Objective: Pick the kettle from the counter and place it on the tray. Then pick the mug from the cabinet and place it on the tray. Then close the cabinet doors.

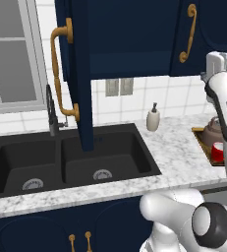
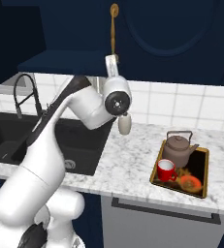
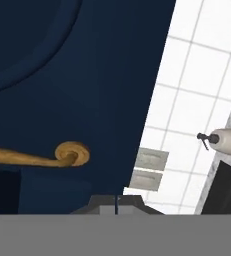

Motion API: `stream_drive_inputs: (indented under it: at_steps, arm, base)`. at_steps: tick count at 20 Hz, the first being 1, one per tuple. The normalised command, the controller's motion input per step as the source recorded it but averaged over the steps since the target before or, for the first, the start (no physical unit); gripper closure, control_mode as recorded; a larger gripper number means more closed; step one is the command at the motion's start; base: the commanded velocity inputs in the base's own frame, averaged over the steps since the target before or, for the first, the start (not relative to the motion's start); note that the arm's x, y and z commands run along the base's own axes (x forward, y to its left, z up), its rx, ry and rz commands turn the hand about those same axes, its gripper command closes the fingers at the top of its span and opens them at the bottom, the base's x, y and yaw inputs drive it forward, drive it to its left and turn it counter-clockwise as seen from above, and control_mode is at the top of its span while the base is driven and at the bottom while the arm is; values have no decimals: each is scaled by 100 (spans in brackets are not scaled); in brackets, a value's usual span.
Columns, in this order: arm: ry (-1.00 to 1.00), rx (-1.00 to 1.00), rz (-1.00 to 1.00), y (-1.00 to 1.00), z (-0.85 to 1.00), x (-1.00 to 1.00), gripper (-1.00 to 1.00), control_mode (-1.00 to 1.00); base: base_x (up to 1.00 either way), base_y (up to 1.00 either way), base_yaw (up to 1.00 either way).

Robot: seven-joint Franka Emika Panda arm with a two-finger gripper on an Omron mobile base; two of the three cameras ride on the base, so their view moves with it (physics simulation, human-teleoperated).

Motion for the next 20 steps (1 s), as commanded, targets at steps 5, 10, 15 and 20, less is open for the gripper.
stream_drive_inputs:
  at_steps: [5, 10, 15, 20]
  arm:
    - [-7, -11, 0, 100, 13, -97, 100, -100]
    - [6, -15, 0, 100, 51, -100, 100, -100]
    - [8, -9, 3, 100, 30, -97, 100, -100]
    - [1, -13, 19, 67, 0, -96, 100, -100]
  base:
    - [0, 0, 0]
    - [0, 0, 0]
    - [0, 0, 0]
    - [0, 0, 0]
